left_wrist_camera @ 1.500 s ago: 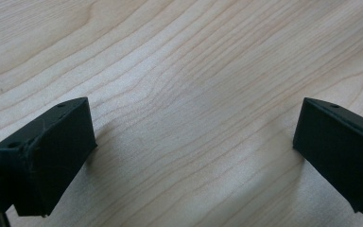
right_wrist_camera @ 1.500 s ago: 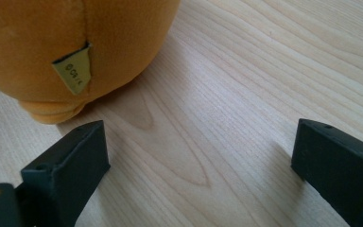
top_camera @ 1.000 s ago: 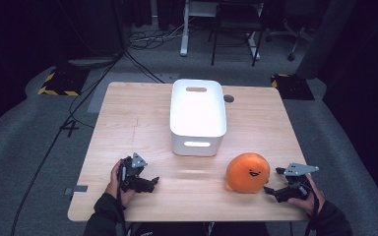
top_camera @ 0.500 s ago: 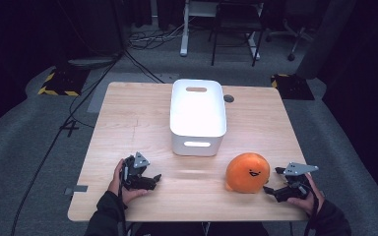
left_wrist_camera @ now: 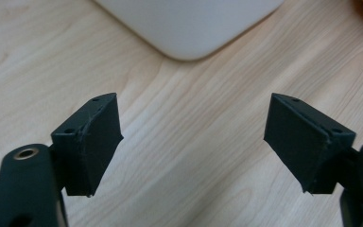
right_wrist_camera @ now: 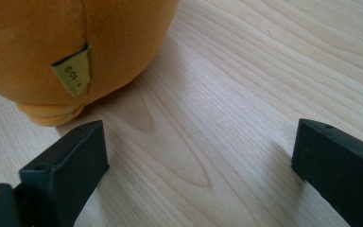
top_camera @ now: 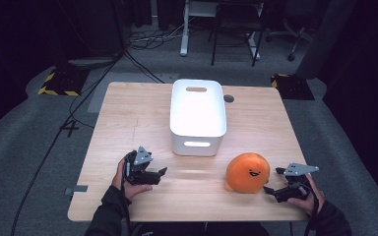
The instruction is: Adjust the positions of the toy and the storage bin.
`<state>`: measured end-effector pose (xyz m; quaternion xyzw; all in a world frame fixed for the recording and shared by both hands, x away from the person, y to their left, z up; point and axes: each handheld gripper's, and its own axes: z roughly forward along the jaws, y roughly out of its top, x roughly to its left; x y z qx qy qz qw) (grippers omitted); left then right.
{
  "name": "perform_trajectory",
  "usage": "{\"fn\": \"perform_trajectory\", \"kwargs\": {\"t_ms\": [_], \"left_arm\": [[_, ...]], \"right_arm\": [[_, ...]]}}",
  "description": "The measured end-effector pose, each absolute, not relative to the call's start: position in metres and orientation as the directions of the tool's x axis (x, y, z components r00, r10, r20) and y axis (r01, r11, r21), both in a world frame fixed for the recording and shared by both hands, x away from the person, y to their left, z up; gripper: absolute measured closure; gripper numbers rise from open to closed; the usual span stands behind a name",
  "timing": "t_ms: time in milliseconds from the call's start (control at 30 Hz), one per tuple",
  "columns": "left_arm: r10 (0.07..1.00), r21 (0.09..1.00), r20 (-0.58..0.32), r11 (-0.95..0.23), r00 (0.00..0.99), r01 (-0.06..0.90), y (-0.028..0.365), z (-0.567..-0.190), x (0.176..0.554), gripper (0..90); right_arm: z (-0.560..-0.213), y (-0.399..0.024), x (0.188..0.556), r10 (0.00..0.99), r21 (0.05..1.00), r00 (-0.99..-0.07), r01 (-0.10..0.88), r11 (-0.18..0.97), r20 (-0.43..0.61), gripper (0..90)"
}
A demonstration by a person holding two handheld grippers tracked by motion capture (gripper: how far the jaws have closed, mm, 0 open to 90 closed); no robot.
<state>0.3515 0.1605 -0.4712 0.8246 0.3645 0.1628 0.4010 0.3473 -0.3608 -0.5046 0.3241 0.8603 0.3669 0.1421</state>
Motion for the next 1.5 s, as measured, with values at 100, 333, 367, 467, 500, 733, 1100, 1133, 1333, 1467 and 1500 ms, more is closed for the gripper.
{"fn": "perform_trajectory", "kwargs": {"t_ms": [100, 333, 367, 467, 500, 733, 1100, 1133, 1333, 1467, 1500], "left_arm": [[0.721, 0.797, -0.015, -0.410, 0.693, 0.444, 0.156, -0.462, 0.355, 20.7], [0.718, 0.828, -0.008, -0.385, 0.696, 0.408, 0.146, -0.445, 0.366, 21.3], [0.712, 0.832, -0.003, -0.387, 0.702, 0.396, 0.145, -0.441, 0.367, 21.3], [0.707, 0.845, 0.027, -0.393, 0.707, 0.361, 0.142, -0.427, 0.367, 21.5], [0.706, 0.850, 0.027, -0.389, 0.708, 0.355, 0.142, -0.422, 0.367, 21.5], [0.700, 0.877, 0.024, -0.358, 0.714, 0.322, 0.142, -0.400, 0.370, 21.5], [0.673, 0.885, 0.051, -0.373, 0.738, 0.279, 0.133, -0.378, 0.373, 22.1], [0.670, 0.885, 0.047, -0.371, 0.741, 0.280, 0.132, -0.376, 0.374, 22.1], [0.645, 0.883, 0.077, -0.398, 0.760, 0.248, 0.119, -0.363, 0.376, 22.0], [0.614, 0.873, 0.096, -0.430, 0.783, 0.230, 0.107, -0.360, 0.380, 22.5], [0.603, 0.869, 0.098, -0.439, 0.792, 0.228, 0.103, -0.360, 0.381, 22.8]], "right_arm": [[-0.505, -0.361, 0.347, 0.664, 0.724, -0.748, 0.455, 0.519, -0.006, 4.2], [-0.505, -0.362, 0.346, 0.664, 0.723, -0.747, 0.456, 0.518, -0.005, 4.3], [-0.505, -0.362, 0.346, 0.664, 0.724, -0.747, 0.456, 0.518, -0.005, 4.3], [-0.505, -0.362, 0.345, 0.666, 0.724, -0.746, 0.458, 0.516, -0.002, 4.4], [-0.505, -0.362, 0.345, 0.666, 0.723, -0.746, 0.458, 0.516, -0.002, 4.4], [-0.504, -0.364, 0.340, 0.675, 0.722, -0.737, 0.465, 0.512, -0.004, 4.6], [-0.505, -0.366, 0.339, 0.672, 0.724, -0.740, 0.459, 0.515, -0.009, 4.7], [-0.505, -0.366, 0.339, 0.673, 0.724, -0.740, 0.459, 0.515, -0.009, 4.7], [-0.505, -0.366, 0.339, 0.672, 0.724, -0.741, 0.459, 0.515, -0.009, 4.7], [-0.505, -0.366, 0.339, 0.672, 0.724, -0.740, 0.459, 0.515, -0.009, 4.7], [-0.505, -0.366, 0.339, 0.672, 0.724, -0.741, 0.459, 0.515, -0.009, 4.8]]}}
